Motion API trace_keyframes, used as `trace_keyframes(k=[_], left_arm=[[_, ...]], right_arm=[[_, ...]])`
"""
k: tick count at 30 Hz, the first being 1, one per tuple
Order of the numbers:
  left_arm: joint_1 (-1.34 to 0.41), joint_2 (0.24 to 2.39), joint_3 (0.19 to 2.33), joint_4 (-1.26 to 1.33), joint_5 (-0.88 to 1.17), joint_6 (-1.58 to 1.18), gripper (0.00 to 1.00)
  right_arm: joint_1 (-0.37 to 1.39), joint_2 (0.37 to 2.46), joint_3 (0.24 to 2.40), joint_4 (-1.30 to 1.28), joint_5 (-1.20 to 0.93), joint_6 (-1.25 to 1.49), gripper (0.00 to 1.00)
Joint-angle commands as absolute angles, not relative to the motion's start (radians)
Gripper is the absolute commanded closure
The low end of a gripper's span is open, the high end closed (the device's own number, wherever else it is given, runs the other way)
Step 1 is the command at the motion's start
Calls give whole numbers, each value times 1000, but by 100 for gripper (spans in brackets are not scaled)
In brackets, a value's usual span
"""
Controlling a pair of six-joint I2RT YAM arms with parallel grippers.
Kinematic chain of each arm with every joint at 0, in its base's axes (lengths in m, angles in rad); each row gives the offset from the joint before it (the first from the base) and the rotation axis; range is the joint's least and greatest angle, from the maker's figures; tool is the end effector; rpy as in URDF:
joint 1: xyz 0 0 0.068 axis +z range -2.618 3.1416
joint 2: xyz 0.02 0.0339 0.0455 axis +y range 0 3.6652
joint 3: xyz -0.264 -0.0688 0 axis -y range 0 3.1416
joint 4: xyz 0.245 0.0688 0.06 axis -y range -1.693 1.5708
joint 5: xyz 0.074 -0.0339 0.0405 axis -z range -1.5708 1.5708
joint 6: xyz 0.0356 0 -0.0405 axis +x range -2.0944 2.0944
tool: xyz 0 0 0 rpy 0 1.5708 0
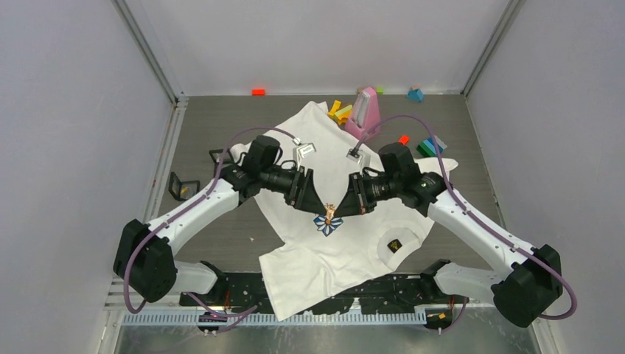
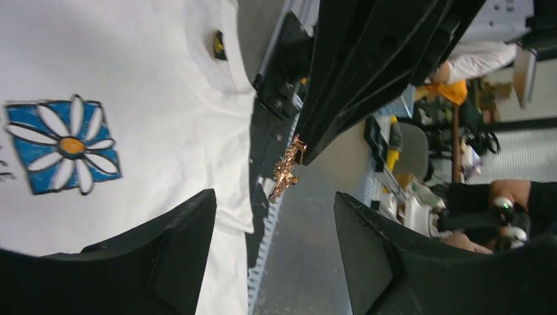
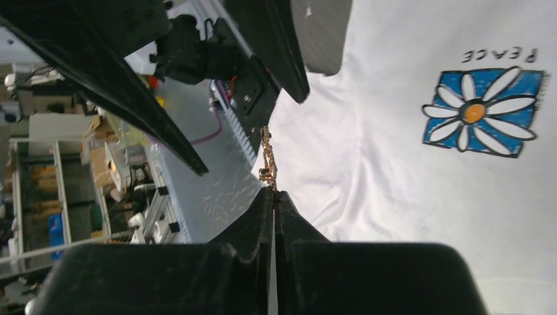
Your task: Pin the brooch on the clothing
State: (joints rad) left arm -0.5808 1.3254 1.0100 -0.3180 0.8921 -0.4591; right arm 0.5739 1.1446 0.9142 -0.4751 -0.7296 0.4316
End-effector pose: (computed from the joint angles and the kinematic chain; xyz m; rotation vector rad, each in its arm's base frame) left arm 0.2231 -0.1796 0.2936 0.6946 2.2583 -1.5307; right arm 0.1884 0.1500 0.2912 -0.5897 2.3513 1.3301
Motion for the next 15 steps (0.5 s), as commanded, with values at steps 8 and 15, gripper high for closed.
trace_keyframes(k=[8, 15], left_arm=[[-640, 1312, 953, -176, 1191, -468, 53], [-658, 1329, 950, -155, 1201, -482, 72]], right_arm=[[604, 1091, 942, -518, -976, 365, 99], [626, 1093, 956, -539, -977, 344, 99]])
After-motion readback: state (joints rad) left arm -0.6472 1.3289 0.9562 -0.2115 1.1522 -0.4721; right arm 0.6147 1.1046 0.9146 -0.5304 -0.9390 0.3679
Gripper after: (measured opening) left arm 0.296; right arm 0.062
